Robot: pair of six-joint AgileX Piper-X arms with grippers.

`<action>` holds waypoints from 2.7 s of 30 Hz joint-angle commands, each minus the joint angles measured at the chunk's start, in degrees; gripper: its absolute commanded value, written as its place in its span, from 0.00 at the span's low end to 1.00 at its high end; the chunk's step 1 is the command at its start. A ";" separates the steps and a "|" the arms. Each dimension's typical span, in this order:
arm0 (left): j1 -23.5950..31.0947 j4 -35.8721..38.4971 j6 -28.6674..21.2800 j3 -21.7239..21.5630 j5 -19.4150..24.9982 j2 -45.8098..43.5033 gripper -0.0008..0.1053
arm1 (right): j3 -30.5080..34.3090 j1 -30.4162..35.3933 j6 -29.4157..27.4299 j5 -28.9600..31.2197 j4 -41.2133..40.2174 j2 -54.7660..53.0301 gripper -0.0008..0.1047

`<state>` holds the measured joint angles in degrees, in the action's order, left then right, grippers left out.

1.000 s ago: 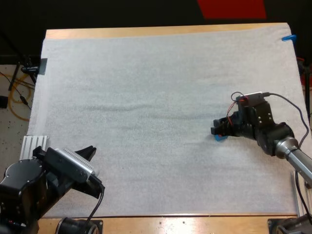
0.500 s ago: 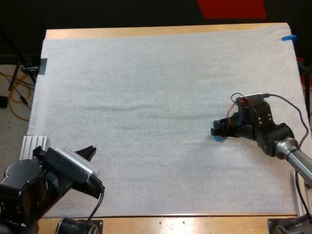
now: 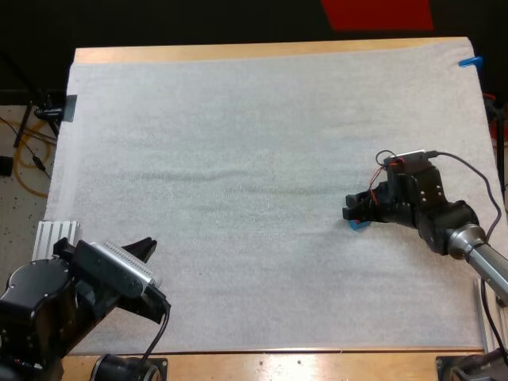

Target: Stack red cube on blue cube

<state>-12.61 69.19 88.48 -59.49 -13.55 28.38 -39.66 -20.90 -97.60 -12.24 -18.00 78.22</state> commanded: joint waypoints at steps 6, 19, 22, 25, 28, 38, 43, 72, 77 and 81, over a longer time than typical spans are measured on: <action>-0.20 -0.04 -0.08 -0.15 -0.44 0.16 0.01 | -0.01 0.13 -0.07 -0.31 0.17 -0.19 0.46; -0.20 -0.04 -0.08 -0.15 -0.44 0.16 0.01 | -0.52 0.03 -0.07 2.11 0.20 -1.64 0.62; -0.20 -0.04 -0.08 -0.15 -0.44 0.16 0.01 | -1.31 0.03 -0.30 2.11 0.20 -4.51 0.62; -0.20 -0.04 -0.08 -0.15 -0.44 0.16 0.01 | -2.59 0.03 -0.31 2.11 -1.35 -8.58 0.62; -0.20 -0.04 -0.08 -0.15 -0.44 0.16 0.01 | -3.99 0.03 -2.04 2.11 -3.72 -12.62 0.62; -0.20 -10.52 0.35 -0.15 12.74 6.52 0.01 | -9.66 4.35 -10.08 5.94 -11.16 -17.83 0.62; 1.47 -18.13 -0.04 -0.15 14.23 10.85 0.01 | -12.50 11.27 -10.89 5.94 -14.34 -18.85 0.62; 12.31 -14.37 0.27 9.87 13.55 -23.86 0.01 | -7.91 24.13 -12.73 4.37 -35.24 -61.72 0.62; 12.31 -8.17 0.42 11.21 13.55 -30.87 0.01 | -4.00 24.13 -12.72 4.26 -37.40 -70.89 0.62; 12.31 -3.38 0.93 11.36 13.55 -35.60 0.01 | -1.38 24.13 -12.16 4.26 -38.83 -78.59 0.62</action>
<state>-0.04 64.20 88.50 -48.18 -0.38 -0.83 -41.47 3.09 -110.11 -7.48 -56.40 1.74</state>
